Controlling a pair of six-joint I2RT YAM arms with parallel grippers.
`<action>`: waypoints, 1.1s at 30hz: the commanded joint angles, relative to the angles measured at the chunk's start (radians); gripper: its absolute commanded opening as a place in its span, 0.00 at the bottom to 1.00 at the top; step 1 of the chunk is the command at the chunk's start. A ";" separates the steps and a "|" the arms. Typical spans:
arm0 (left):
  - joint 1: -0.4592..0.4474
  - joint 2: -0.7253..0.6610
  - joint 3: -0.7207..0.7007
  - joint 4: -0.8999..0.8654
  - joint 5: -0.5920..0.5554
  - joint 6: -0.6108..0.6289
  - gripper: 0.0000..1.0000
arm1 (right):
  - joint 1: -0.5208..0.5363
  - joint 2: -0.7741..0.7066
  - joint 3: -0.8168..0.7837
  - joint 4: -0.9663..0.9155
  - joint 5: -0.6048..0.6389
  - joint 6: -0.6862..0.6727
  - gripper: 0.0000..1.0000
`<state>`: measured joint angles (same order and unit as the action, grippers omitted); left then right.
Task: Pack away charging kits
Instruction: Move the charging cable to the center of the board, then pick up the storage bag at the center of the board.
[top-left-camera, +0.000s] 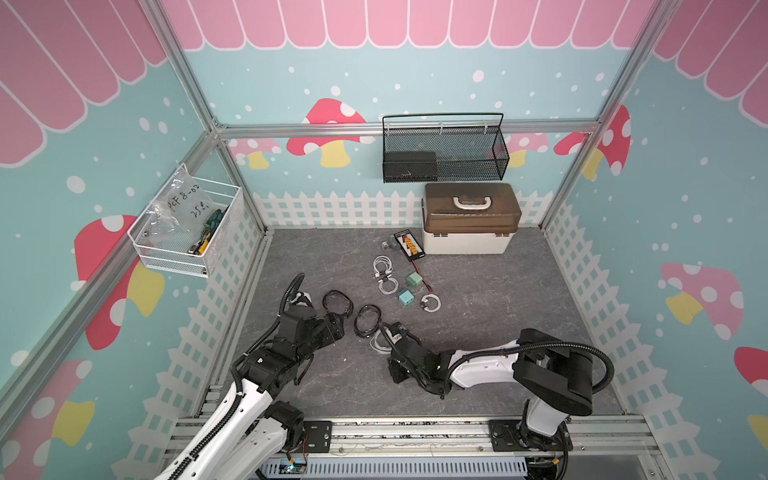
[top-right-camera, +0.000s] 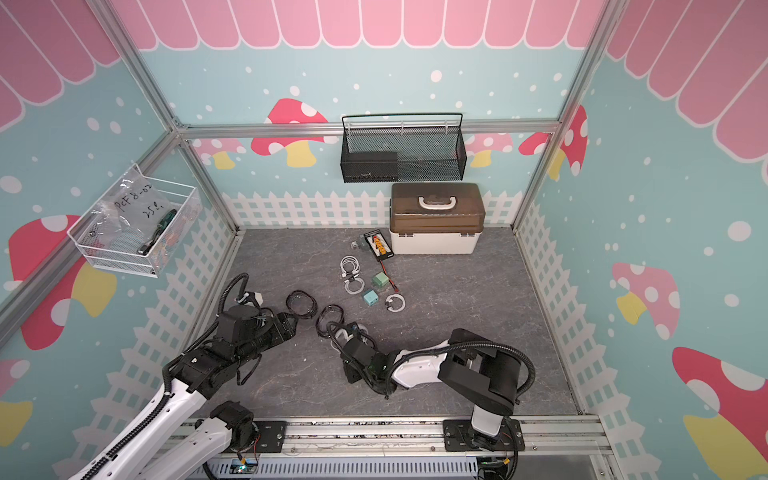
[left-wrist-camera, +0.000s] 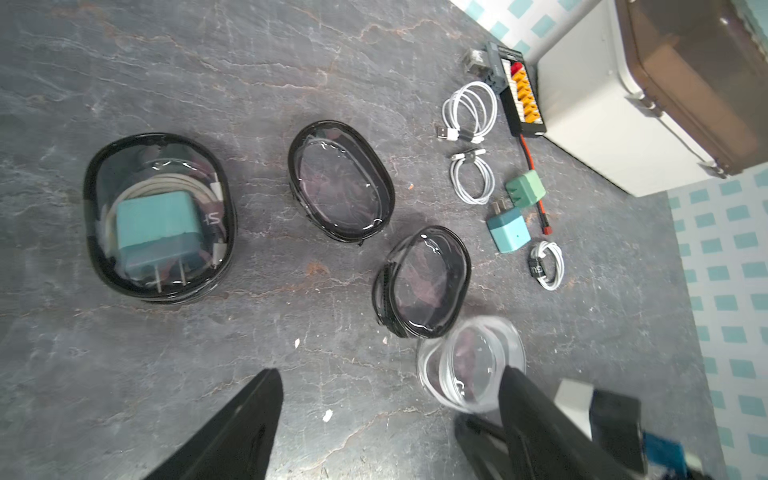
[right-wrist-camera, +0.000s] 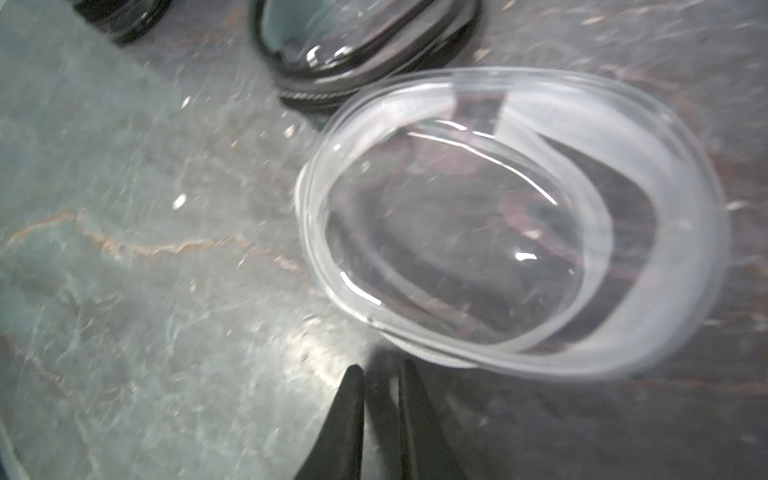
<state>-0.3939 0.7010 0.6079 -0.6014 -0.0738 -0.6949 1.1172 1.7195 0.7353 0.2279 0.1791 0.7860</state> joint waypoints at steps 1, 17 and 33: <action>0.003 -0.028 -0.024 0.031 0.060 0.037 0.87 | -0.048 0.029 -0.019 0.021 -0.024 -0.026 0.16; -0.257 0.014 -0.019 0.166 -0.008 0.075 0.85 | -0.311 0.074 0.122 -0.044 -0.171 -0.138 0.21; -0.443 0.720 0.452 0.117 -0.107 0.235 0.75 | -0.695 -0.285 0.012 -0.263 -0.200 -0.146 0.41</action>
<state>-0.8207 1.3472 0.9852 -0.4370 -0.1387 -0.5190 0.4706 1.4376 0.7757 0.0410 -0.0086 0.6319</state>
